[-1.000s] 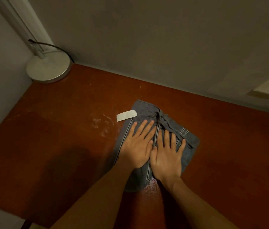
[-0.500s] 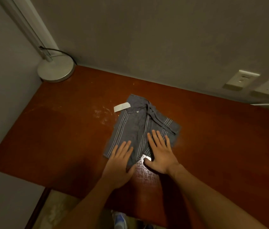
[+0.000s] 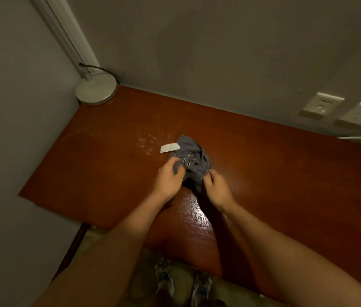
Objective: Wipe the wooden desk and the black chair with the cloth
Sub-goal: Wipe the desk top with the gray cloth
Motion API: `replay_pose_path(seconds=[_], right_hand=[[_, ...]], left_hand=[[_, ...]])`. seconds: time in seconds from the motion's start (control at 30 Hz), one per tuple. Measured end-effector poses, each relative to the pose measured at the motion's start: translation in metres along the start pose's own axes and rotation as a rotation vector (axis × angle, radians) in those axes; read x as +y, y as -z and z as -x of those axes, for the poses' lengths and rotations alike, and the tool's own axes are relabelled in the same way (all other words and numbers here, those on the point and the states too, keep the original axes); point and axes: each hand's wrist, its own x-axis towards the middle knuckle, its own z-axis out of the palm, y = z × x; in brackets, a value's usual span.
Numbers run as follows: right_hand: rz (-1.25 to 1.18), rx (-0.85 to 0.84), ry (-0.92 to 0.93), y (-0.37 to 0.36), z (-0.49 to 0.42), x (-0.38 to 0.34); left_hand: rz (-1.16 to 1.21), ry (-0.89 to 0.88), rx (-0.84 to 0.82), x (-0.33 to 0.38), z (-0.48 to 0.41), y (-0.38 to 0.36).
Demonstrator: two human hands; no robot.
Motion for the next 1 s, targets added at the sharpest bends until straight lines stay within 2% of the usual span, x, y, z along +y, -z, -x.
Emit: replay_pose_path(seconds=[0.2,0.4,0.5,0.63,0.73,0.83,1.0], right_hand=[[-0.381,-0.083,-0.094,0.041,0.017,-0.038],[-0.459,-0.184,-0.112,0.075,0.028,-0.054],[-0.358,-0.171,-0.119,0.090,0.025,-0.049],[0.041,-0.133,-0.030,0.102,0.023,-0.035],[0.198,-0.078,0.000,0.095,0.024,-0.020],[0.173,-0.011,-0.019,0.089,0.027,-0.014],[-0.007,-0.007,-0.093,0.082,0.033,-0.017]], left_hand=[[0.145,0.171,0.008,0.037,-0.006,0.021],[0.036,0.133,0.018,0.061,0.008,0.048],[-0.005,0.179,0.002,0.066,0.007,0.060],[-0.149,0.250,-0.072,0.059,0.015,0.060],[-0.182,0.233,-0.024,0.046,0.021,0.046],[-0.168,0.252,0.022,0.040,0.025,0.035],[0.074,0.353,0.067,0.040,0.029,0.024]])
